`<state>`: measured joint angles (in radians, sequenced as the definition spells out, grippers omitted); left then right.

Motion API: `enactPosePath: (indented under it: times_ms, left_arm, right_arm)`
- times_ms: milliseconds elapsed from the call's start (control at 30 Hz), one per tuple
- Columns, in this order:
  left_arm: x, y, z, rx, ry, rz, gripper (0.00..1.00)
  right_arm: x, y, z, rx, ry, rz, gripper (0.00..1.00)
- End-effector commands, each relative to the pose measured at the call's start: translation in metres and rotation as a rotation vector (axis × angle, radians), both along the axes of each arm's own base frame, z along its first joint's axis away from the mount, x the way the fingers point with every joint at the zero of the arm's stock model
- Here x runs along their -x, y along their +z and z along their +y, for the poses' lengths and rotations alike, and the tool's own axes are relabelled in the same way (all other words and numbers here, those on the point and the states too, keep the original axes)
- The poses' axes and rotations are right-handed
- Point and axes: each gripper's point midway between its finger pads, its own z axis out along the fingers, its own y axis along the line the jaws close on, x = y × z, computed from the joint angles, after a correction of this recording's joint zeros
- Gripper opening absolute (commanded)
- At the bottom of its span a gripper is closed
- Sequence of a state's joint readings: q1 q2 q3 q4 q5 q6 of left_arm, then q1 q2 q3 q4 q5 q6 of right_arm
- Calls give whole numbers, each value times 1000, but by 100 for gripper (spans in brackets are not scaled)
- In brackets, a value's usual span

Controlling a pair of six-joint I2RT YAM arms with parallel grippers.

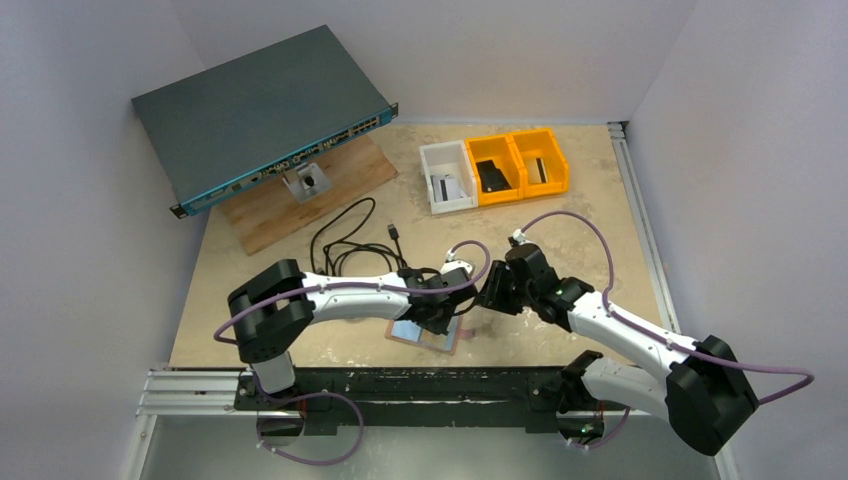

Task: Take the credit cards out of the card holder
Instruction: Remove the credit card from the card holder.

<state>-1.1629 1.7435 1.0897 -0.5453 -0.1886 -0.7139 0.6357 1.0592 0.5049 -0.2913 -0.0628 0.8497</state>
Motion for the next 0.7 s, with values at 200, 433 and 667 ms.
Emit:
enactPosePath:
  times_ms: [200, 433, 667]
  left_arm:
    - [-3, 39, -4, 312, 43, 86, 0]
    - [-2, 45, -10, 457, 76, 165, 0]
    - [-1, 42, -14, 507, 95, 211, 0]
  right_arm:
    - [-4, 39, 45, -99, 138, -84, 33]
    - [11, 37, 77, -170, 209, -54, 34]
    - [13, 34, 88, -218, 215, -32, 36]
